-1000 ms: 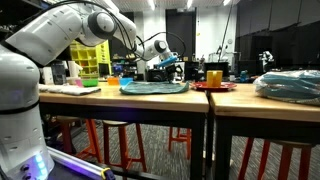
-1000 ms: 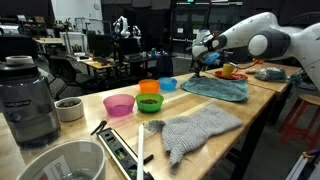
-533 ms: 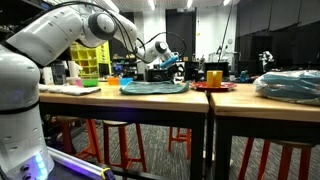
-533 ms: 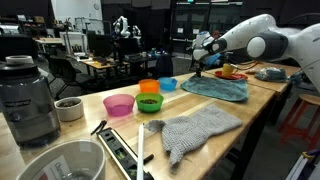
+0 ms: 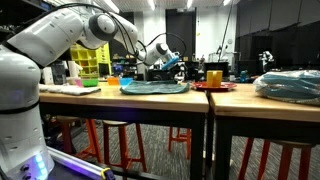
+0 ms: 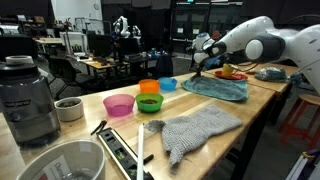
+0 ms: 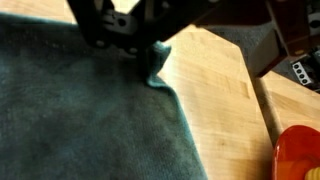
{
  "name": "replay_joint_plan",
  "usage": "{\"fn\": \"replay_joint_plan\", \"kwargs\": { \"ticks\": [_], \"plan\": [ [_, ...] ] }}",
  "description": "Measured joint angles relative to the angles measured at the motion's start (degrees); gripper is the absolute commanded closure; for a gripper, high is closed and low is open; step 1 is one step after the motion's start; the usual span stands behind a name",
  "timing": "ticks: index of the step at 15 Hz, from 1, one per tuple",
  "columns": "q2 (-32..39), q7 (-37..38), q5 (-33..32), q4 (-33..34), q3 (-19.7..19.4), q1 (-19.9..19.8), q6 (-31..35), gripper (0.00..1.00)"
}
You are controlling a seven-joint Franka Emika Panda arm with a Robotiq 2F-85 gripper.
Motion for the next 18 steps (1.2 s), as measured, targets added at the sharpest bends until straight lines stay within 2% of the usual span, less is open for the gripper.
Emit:
{"fn": "replay_joint_plan", "kwargs": {
  "ticks": [6, 12, 14, 18],
  "plan": [
    [0.8, 6.9, -3.2, -0.5, -2.3, 1.8, 6.3, 0.00],
    [1.2, 11.8, -6.5, -1.5, -4.8, 3.7, 8.5, 0.00],
    [1.1, 11.0, -6.3, -1.8, -4.6, 3.6, 8.1, 0.00],
    [0.3, 4.2, -3.0, -2.1, -1.6, 1.4, 6.0, 0.00]
  ]
}}
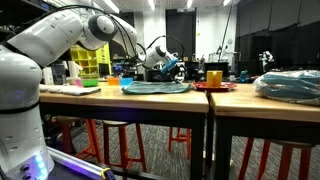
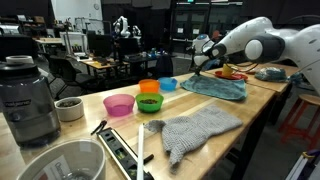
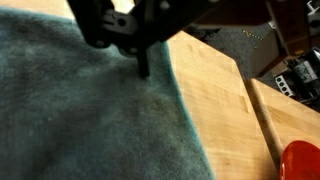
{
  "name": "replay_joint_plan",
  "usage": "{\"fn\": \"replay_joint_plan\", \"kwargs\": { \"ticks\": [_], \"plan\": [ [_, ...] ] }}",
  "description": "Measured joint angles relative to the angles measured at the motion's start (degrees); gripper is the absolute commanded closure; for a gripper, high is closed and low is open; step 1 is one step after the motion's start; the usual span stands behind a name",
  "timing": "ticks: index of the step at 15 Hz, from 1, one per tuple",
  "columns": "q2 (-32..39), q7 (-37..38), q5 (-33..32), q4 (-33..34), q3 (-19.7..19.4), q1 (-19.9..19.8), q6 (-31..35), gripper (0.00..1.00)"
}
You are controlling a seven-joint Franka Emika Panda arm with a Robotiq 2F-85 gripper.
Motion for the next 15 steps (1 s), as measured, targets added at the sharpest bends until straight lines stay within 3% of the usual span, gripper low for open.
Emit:
{"fn": "replay_joint_plan", "kwargs": {
  "ticks": [5, 10, 15],
  "plan": [
    [-2.9, -7.9, 6.5, 0.0, 4.3, -3.8, -3.9, 0.00],
    [-6.9, -17.2, 12.6, 0.0, 8.3, -7.0, -12.5, 0.00],
    [-10.5, -24.3, 16.7, -0.4, 9.8, -9.3, -21.4, 0.00]
  ]
}}
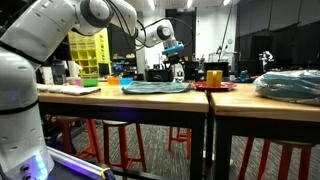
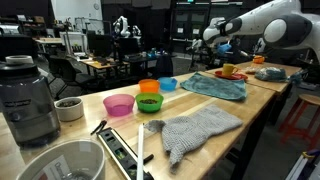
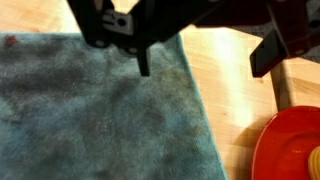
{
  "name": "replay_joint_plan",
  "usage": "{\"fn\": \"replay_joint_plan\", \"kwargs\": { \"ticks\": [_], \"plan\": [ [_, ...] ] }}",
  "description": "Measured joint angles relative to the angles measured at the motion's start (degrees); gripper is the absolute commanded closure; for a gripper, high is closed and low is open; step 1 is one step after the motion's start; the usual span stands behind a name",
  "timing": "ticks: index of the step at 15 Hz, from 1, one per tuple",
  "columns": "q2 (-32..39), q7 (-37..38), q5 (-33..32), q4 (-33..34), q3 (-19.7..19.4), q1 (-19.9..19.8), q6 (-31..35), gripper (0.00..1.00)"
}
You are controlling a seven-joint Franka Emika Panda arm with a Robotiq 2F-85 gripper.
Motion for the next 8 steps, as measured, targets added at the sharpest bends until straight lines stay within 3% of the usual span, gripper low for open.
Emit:
{"fn": "replay_joint_plan", "kwargs": {
  "ticks": [4, 8],
  "plan": [
    [-3.9, -3.0, 1.0, -3.4, 0.0, -1.2, -3.0, 0.00],
    [-9.3, -3.0, 0.7, -10.1, -0.5, -1.4, -1.3, 0.00]
  ]
}}
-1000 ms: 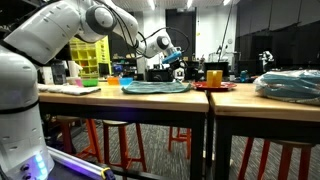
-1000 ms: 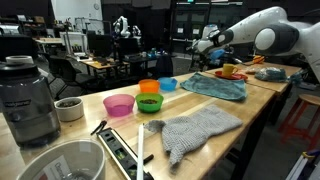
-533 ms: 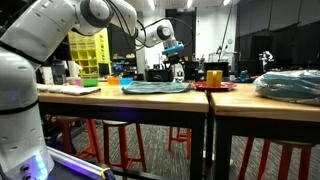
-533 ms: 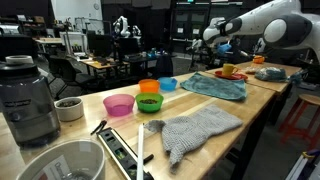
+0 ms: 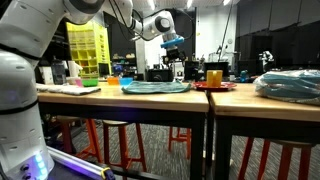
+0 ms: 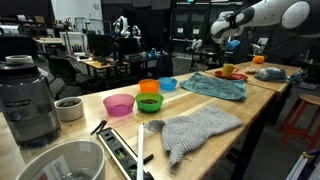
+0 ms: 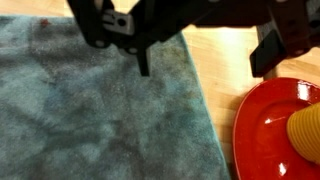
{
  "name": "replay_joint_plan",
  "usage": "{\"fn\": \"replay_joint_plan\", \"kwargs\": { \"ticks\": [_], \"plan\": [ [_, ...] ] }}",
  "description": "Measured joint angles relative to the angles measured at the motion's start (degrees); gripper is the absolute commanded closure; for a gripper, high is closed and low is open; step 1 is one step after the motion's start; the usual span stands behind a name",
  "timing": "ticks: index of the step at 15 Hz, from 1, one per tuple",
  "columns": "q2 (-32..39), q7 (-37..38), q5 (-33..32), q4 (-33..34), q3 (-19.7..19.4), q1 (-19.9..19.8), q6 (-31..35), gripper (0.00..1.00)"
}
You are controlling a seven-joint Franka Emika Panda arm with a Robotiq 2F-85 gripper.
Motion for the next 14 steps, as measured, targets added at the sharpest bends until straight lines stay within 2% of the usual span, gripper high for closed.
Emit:
{"fn": "replay_joint_plan", "kwargs": {
  "ticks": [6, 14],
  "plan": [
    [-10.4, 0.0, 0.1, -13.2, -0.9, -0.1, 0.6, 0.00],
    [-25.6, 0.0, 0.0, -34.1, -3.2, 1.0, 0.6, 0.00]
  ]
}}
